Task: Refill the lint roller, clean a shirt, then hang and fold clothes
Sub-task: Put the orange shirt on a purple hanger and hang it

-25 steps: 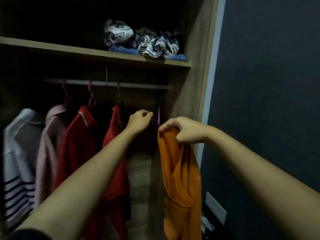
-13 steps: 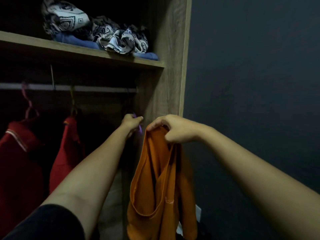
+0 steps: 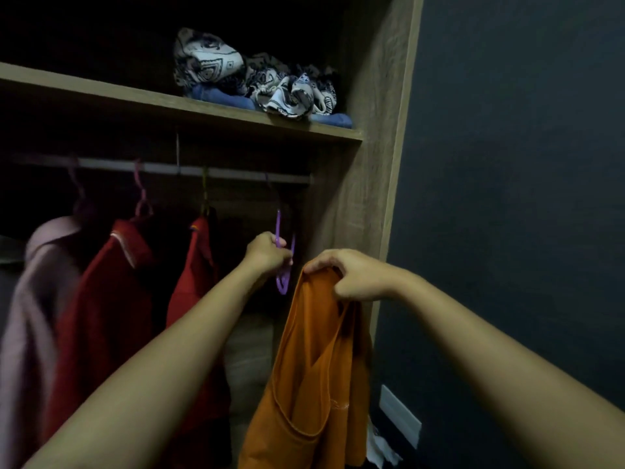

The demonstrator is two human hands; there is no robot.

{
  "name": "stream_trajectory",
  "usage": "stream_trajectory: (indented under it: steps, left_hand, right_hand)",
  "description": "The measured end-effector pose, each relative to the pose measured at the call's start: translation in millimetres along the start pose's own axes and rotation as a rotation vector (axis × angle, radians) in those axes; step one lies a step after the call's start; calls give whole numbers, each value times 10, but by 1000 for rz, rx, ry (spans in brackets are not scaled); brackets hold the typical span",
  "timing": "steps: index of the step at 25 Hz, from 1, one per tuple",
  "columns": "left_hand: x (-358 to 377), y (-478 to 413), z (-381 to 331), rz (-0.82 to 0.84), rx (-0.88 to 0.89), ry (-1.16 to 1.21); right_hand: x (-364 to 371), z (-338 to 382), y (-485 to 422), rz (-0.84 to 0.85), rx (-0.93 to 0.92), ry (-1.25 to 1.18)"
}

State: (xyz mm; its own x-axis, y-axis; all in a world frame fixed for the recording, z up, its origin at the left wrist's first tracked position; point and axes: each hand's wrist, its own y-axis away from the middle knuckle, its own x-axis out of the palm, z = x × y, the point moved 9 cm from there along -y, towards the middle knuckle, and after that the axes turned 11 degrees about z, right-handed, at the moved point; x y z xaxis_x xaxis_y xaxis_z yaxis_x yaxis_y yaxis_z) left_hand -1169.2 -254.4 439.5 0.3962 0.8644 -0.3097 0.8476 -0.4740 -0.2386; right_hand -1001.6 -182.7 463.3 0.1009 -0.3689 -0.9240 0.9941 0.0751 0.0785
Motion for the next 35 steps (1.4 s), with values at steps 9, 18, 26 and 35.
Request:
stream_trajectory:
  steps: [9, 18, 26, 35]
  left_hand:
    - [-876, 1822, 162, -300, 91, -504]
    - [-1671, 3628, 478, -472, 234, -357]
    - [-1513, 3745, 304, -306, 348, -615]
    - [-1274, 3514, 215, -453, 508, -425]
  right_hand:
    - [337, 149, 221, -158, -66, -17]
    - [268, 198, 369, -327, -72, -247]
    - [414, 734, 447, -231, -182, -140]
    - [434, 1469, 1071, -603, -536, 643]
